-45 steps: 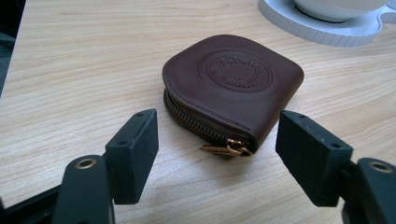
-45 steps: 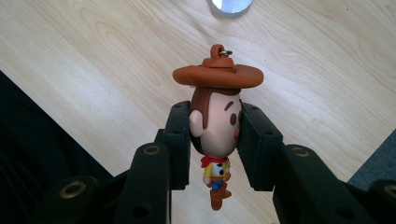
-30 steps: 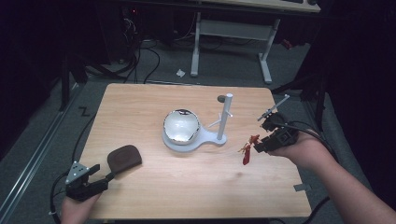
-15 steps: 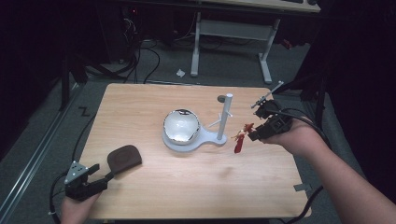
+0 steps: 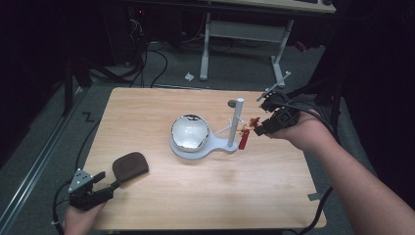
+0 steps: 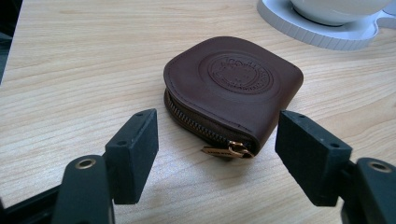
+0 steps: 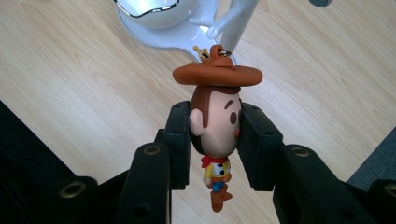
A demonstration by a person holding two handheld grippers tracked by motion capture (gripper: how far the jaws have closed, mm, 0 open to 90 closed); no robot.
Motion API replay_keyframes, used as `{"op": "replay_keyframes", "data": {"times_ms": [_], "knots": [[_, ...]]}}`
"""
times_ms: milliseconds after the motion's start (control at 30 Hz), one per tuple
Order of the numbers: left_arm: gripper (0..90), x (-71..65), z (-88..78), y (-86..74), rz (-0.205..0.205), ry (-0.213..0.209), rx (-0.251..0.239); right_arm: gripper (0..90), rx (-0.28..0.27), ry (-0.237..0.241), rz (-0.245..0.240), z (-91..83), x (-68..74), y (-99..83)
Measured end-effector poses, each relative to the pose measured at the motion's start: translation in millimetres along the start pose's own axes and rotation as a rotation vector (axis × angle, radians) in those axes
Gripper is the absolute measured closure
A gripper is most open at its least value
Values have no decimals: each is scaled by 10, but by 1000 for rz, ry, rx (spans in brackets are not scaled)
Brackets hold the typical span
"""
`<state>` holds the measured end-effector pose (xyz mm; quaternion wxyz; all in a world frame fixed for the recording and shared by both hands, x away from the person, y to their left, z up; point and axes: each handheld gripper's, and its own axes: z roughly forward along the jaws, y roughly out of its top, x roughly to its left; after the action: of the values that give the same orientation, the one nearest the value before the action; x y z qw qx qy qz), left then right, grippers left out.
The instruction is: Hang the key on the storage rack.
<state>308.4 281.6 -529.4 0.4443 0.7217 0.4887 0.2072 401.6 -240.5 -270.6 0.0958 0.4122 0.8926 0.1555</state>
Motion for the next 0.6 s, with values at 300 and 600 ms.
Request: {"op": "replay_keyframes", "data": {"times_ms": [300, 600], "knots": [[307, -4, 12, 3, 1, -3, 2, 668, -12, 0, -12, 1, 15, 106], [307, -1, 8, 4, 2, -5, 0, 668, -12, -12, 6, 68, -51, 181]]}}
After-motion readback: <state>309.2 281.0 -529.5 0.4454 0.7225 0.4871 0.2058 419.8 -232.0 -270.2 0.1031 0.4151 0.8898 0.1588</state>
